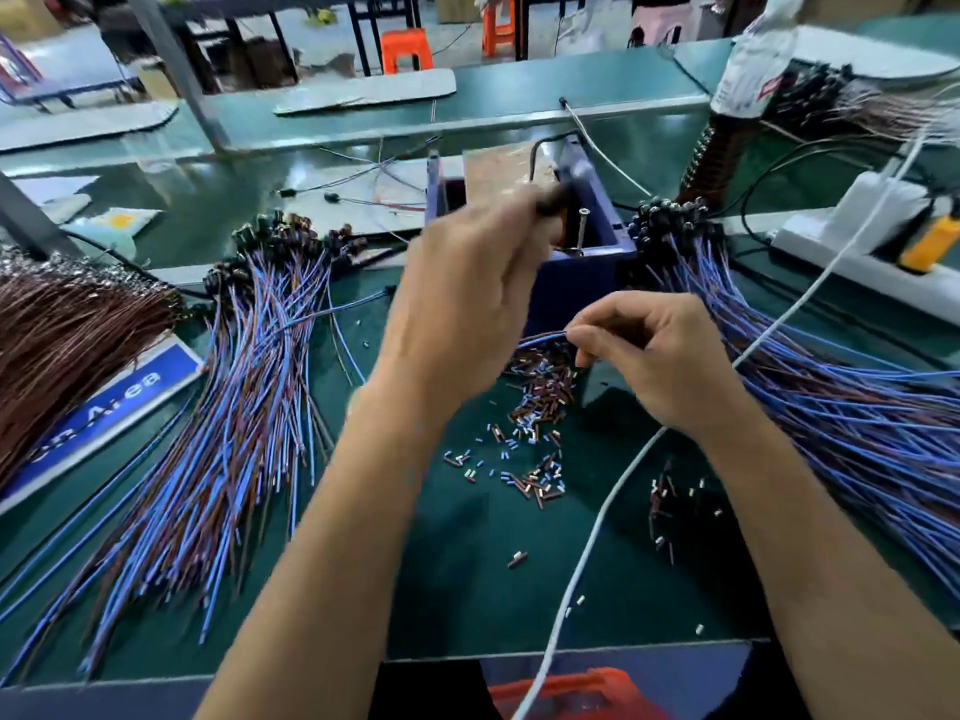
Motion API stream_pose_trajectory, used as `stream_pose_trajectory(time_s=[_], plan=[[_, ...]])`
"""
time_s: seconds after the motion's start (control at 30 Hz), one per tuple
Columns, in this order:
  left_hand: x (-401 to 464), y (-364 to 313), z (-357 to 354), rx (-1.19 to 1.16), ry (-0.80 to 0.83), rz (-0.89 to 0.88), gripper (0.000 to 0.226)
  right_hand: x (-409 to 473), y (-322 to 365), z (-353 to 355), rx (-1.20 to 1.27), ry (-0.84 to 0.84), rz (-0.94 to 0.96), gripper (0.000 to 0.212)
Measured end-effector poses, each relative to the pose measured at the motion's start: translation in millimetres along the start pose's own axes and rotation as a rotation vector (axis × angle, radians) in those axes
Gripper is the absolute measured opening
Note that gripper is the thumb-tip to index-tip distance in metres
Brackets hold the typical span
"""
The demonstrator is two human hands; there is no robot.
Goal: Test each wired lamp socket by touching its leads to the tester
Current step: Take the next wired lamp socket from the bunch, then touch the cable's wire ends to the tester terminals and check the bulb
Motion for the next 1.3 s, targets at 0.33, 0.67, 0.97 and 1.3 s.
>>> stream_pose_trajectory(time_s=[0.33,0.67,0.97,1.3], plan=[[-43,11,-31,0.074,0.132,-0.059,0.023,0,-9,-4,0.134,-0.109,-0.099,0.004],[-49,36,-33,-0.18,0.079,0.134,0.031,-4,-14,-1,0.206,-0.131,-0.214,0.014],[-51,57,-29,-0.309,0.081,0.309,0.029,-3,-17,12,0.294,-0.223,-0.225,0.009],[-50,53,-28,-0.26,0.157,0.251,0.032,-5,-23,1,0.185,-0.159,-0.216,0.009]])
Point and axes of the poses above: each hand's wrist, its own x-axis towards the middle knuckle, its own z-axis out of the back of the hand, y = z × x, the point moved 4 cm from there along x, towards the middle knuckle, and after that the axes turned 13 degrees about -y, right-handed, at the moved point
